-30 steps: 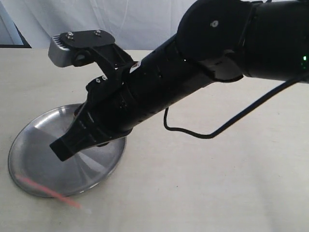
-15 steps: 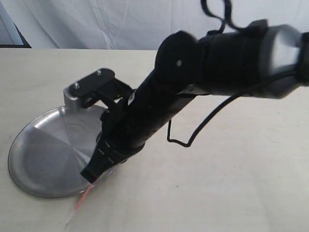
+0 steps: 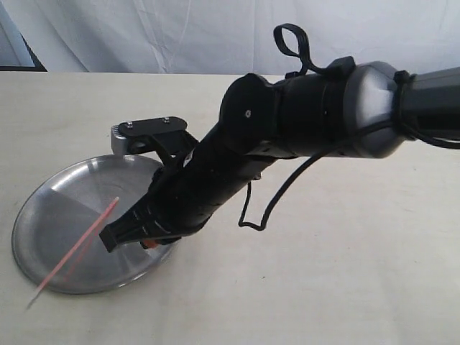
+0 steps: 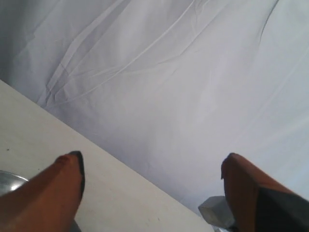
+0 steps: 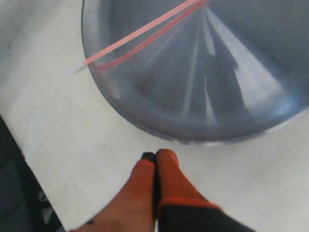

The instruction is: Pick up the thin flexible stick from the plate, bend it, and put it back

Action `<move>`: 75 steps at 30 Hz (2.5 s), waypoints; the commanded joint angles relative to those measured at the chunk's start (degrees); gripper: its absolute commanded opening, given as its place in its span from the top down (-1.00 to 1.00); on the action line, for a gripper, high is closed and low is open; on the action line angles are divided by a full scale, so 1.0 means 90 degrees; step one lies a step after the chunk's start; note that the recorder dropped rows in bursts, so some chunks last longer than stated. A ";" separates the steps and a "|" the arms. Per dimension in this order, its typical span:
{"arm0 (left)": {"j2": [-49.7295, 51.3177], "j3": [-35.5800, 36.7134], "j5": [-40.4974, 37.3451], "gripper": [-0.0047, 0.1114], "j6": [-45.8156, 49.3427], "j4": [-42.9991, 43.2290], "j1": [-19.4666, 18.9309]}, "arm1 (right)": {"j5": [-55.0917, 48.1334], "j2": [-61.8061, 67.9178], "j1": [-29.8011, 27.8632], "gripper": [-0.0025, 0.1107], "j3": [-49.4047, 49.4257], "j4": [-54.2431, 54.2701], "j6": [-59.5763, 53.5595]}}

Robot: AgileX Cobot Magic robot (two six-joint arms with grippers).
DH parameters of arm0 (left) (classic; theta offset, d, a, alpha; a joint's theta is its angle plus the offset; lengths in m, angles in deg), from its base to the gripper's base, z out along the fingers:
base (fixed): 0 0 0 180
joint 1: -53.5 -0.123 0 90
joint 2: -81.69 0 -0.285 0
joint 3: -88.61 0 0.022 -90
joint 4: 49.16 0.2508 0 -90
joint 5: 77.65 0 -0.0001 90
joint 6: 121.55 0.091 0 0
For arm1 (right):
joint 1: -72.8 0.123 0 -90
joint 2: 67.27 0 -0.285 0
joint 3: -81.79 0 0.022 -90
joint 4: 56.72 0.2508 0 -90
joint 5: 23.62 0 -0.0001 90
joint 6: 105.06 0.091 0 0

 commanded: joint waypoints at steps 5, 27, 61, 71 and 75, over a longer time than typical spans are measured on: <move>-0.0022 0.0023 -0.0063 -0.37 0.0021 0.0284 0.0011 | 0.0554 0.0058 -0.0014 0.97 -0.0425 0.0319 -0.0382; -0.0022 0.0023 -0.0065 -0.37 0.0021 0.0496 0.0011 | 0.0239 0.0682 0.0308 0.96 -0.1211 0.0578 -0.0459; -0.0022 0.0023 -0.0187 -0.37 0.0021 0.0511 0.0011 | -0.2352 0.4413 0.0940 0.69 -0.5067 -0.1566 0.3948; -0.0022 0.0023 -0.0198 -0.37 0.0021 0.0539 0.0011 | -0.2698 0.3587 0.0929 0.97 -0.5069 -0.3440 0.3775; -0.0022 0.0023 -0.0198 -0.37 0.0021 0.0513 0.0011 | -0.2678 0.3132 0.0929 0.97 -0.5069 -0.4036 0.3775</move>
